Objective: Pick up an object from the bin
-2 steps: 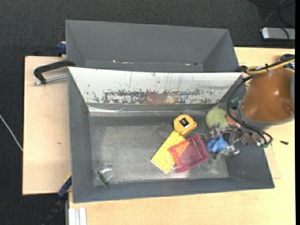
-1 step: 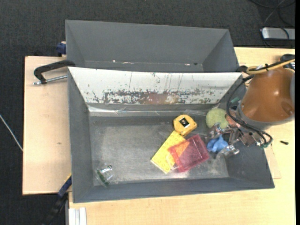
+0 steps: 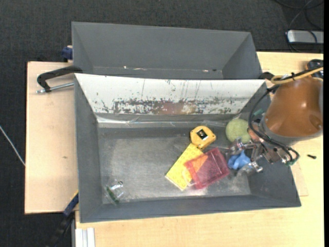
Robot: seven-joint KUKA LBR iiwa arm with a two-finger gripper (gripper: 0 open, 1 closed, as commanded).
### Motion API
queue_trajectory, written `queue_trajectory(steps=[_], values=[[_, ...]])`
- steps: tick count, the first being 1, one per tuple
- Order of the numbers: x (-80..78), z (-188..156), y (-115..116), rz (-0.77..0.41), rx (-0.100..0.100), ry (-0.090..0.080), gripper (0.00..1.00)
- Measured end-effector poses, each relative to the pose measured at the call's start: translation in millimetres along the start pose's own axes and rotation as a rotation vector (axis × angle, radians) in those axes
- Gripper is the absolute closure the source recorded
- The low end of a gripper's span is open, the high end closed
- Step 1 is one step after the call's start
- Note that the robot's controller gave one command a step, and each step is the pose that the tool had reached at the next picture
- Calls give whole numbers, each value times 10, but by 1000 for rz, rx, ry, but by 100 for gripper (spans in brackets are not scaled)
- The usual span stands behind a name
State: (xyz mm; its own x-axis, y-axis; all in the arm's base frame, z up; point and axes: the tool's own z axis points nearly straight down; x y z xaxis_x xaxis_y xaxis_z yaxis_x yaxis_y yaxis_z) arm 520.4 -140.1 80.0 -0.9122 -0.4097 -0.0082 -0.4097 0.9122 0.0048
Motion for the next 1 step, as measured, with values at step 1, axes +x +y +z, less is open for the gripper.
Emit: queue_trajectory(steps=[1], values=[[-3, -1325, 130, 6, 6, 4, 100]])
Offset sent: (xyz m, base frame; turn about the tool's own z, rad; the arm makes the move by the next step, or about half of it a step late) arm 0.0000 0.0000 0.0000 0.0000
